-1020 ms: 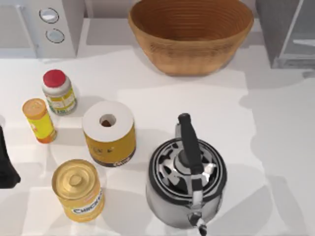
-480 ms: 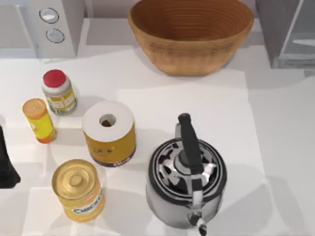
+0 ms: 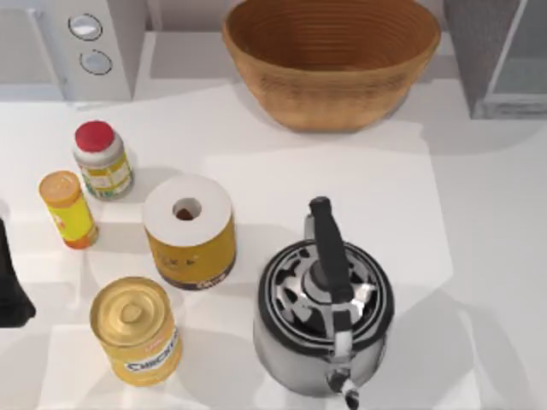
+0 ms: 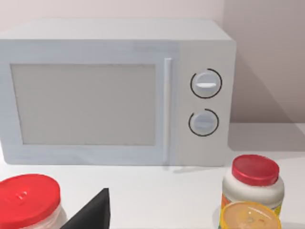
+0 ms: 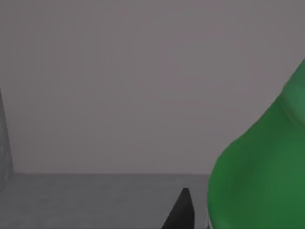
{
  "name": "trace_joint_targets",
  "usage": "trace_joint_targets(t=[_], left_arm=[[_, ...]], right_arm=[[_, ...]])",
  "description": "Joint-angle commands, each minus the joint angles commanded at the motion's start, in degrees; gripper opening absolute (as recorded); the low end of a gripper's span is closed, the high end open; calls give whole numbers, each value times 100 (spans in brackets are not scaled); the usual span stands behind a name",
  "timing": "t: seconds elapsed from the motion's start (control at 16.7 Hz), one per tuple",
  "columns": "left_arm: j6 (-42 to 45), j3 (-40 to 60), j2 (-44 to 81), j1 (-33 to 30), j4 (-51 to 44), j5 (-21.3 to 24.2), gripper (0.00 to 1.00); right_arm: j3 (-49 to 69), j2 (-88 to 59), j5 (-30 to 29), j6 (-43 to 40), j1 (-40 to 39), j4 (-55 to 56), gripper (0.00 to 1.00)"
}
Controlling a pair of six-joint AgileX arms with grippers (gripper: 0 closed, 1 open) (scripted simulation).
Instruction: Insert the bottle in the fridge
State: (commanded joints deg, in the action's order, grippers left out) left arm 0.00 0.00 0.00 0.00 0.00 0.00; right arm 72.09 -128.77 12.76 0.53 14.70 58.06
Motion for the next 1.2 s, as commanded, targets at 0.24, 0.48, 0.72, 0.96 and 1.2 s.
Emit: trace_joint_targets(t=[0.24, 0.48, 0.72, 0.96, 1.2], left_arm=[[0, 0, 0, 0, 0, 0, 100], [0, 0, 0, 0, 0, 0, 100], [0, 0, 0, 0, 0, 0, 100], [0, 0, 0, 0, 0, 0, 100], [0, 0, 0, 0, 0, 0, 100]], right_arm=[[783, -479, -54, 33, -102, -455, 1], [1300, -734, -119, 18, -179, -765, 1], [1303, -735, -119, 17, -179, -768, 1], [1303, -735, -119, 17, -179, -768, 31], [1303, -735, -119, 17, -179, -768, 61]])
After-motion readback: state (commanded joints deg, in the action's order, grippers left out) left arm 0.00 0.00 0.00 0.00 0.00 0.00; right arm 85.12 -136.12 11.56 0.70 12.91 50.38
